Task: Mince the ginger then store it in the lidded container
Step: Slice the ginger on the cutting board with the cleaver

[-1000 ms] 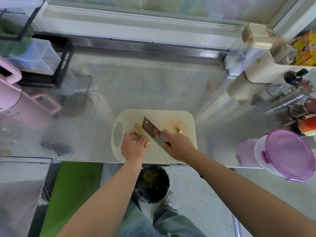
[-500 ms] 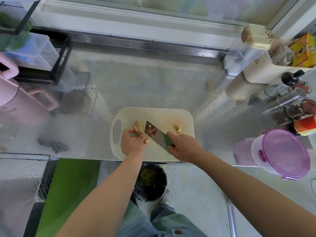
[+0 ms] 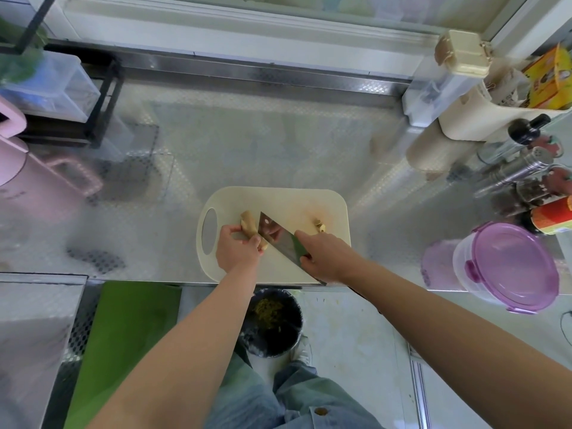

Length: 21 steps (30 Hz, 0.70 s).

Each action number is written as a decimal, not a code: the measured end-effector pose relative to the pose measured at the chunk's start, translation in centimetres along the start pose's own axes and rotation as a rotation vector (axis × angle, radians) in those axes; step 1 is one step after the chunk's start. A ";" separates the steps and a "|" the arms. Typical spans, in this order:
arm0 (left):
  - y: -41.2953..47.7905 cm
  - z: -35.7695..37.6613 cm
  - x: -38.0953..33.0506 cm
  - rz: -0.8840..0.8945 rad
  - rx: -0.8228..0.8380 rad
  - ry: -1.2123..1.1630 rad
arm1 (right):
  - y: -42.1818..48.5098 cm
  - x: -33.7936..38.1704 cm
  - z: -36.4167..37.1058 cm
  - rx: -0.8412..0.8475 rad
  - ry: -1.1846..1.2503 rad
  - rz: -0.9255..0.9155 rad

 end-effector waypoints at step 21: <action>0.2 -0.2 -0.1 0.036 0.070 0.020 | 0.2 -0.8 2.9 -0.117 0.114 0.160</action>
Point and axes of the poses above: each hand's wrist, its own y-axis towards the middle knuckle, its own z-axis out of the palm, x = y × z, the point moved 3 cm from there along y, towards the middle knuckle, and after that the axes turned 7 degrees about z, right-handed, at the moved point
